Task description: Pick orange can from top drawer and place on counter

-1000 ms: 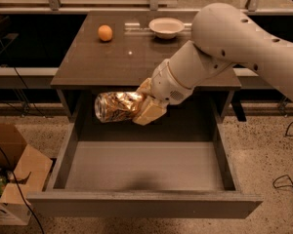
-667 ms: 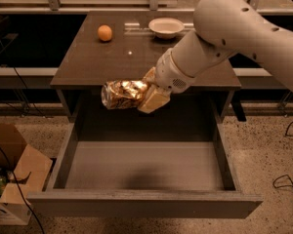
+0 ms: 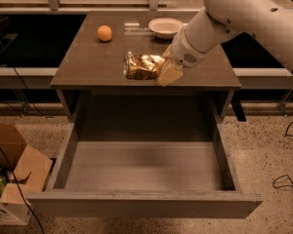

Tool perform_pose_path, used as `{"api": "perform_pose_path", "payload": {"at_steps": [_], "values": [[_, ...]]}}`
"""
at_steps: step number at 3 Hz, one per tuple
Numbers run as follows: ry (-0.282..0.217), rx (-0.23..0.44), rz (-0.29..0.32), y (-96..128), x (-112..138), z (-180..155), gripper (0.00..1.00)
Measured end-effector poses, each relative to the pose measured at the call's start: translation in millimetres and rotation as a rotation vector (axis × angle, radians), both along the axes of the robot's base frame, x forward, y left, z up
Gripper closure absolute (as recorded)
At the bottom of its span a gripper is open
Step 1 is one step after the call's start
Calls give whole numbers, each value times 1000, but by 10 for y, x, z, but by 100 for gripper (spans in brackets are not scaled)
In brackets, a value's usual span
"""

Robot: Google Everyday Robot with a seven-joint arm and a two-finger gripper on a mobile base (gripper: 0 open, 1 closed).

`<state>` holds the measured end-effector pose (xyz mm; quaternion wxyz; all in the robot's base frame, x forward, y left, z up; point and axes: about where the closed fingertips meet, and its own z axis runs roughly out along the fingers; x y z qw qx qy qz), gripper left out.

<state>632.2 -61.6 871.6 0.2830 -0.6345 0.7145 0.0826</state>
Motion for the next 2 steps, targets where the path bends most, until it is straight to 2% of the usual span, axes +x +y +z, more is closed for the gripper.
{"api": "perform_pose_path", "payload": {"at_steps": [2], "values": [[21, -7, -161, -420, 711, -92, 100]]}}
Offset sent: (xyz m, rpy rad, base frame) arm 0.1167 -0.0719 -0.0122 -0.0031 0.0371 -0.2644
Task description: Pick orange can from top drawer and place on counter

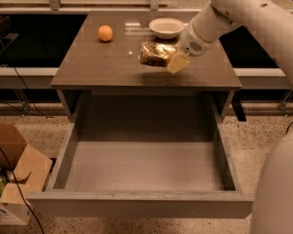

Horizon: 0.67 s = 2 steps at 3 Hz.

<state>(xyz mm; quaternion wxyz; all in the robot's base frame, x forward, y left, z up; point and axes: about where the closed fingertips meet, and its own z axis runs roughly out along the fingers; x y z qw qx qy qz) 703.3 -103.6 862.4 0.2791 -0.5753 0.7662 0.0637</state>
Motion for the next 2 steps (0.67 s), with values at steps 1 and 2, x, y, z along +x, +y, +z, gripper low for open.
{"api": "perform_pose_path", "payload": {"at_steps": [1, 2], "values": [[12, -1, -70, -153, 269, -62, 100], [9, 5, -119, -234, 467, -78, 84]]}}
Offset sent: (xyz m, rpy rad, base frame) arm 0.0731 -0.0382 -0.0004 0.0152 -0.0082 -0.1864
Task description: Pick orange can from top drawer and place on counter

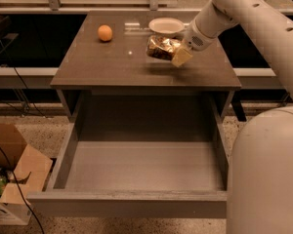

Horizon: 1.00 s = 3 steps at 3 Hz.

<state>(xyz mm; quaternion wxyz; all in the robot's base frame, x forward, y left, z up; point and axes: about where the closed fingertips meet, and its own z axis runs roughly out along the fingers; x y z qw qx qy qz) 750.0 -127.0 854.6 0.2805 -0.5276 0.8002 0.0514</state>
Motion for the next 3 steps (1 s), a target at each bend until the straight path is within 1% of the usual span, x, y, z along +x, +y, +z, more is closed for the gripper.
{"api": "perform_pose_path", "payload": {"at_steps": [1, 2, 3], "values": [[12, 0, -35, -52, 142, -64, 60], [28, 2, -57, -78, 230, -148, 37], [33, 2, -57, -65, 245, -187, 14]]}}
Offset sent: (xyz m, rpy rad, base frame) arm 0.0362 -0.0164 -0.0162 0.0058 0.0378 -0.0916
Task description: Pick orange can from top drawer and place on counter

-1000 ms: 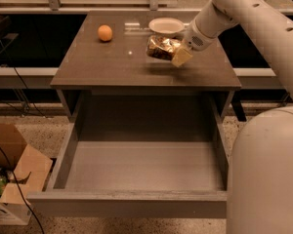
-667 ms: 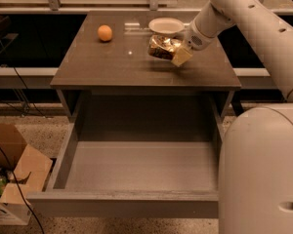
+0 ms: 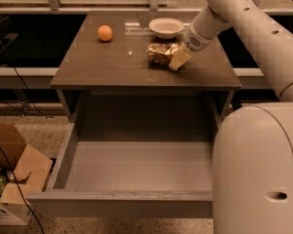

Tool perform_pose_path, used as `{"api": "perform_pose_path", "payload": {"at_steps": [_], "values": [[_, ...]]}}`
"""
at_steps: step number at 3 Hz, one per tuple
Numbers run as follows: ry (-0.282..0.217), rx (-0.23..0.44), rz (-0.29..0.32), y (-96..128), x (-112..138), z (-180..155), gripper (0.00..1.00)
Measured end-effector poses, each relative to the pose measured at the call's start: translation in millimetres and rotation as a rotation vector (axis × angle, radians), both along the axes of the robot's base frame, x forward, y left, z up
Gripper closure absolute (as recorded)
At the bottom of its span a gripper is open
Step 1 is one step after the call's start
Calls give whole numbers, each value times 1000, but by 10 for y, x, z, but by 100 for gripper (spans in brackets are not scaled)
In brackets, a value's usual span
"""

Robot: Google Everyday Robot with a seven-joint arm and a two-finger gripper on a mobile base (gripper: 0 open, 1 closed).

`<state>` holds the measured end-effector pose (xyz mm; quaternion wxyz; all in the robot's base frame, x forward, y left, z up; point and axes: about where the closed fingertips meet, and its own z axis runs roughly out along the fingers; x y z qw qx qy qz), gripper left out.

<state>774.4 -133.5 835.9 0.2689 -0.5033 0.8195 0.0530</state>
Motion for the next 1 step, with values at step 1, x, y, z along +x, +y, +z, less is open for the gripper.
{"api": "perform_pose_path", "payload": {"at_steps": [1], "values": [[5, 0, 2, 17, 4, -32, 0]]}}
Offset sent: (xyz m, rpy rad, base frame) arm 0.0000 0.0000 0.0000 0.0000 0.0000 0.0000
